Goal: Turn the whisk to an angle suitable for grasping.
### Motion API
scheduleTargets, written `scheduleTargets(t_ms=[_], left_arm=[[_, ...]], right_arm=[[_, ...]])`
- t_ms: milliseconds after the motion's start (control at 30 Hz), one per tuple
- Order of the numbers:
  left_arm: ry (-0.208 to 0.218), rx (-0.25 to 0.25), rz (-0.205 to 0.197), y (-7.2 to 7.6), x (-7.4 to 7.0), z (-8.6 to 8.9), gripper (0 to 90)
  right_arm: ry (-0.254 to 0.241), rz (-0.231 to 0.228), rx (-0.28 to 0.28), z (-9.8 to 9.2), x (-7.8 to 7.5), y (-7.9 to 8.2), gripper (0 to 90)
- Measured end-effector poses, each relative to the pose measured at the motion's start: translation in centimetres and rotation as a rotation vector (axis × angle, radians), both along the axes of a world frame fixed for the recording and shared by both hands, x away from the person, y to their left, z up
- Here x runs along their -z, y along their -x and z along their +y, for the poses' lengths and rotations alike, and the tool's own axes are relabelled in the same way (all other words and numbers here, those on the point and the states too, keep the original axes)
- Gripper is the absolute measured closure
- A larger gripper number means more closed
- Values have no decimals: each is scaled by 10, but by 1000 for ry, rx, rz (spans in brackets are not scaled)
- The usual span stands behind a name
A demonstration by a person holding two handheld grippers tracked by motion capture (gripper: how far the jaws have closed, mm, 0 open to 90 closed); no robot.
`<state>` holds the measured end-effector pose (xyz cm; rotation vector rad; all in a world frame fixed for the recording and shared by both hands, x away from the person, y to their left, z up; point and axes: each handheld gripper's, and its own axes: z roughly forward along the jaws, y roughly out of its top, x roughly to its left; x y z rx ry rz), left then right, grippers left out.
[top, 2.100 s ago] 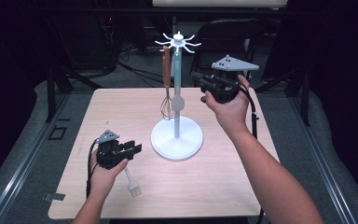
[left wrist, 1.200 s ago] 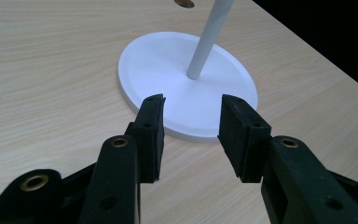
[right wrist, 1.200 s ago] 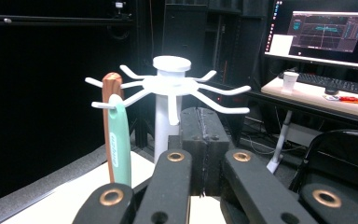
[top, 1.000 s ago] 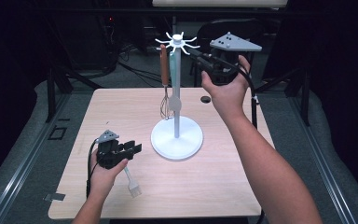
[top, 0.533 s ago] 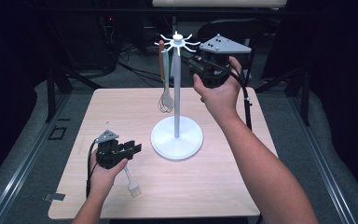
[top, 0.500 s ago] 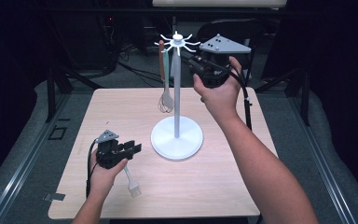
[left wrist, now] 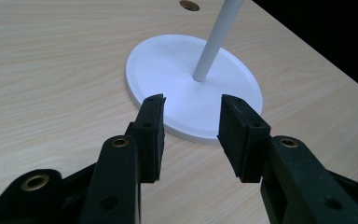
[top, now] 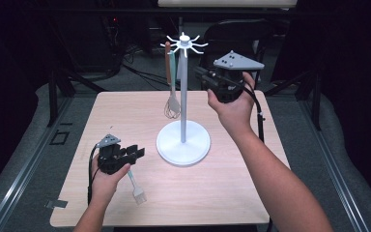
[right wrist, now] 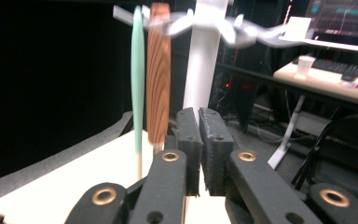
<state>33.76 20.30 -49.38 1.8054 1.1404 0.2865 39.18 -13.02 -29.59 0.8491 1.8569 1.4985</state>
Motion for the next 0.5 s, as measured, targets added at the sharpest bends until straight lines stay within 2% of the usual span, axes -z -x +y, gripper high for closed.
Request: scheduleTargets(t_ms=[167, 367, 500], left_arm=[[-4, -6, 0, 0, -1, 2, 607], [-9, -10, -1, 0, -1, 3, 607], [-4, -13, -4, 0, -1, 4, 606]], right_arm=[[21, 46, -17, 1, 25, 4, 821], [82, 105, -36, 4, 63, 10, 803], [94, 160, -65, 9, 88, 16, 797]])
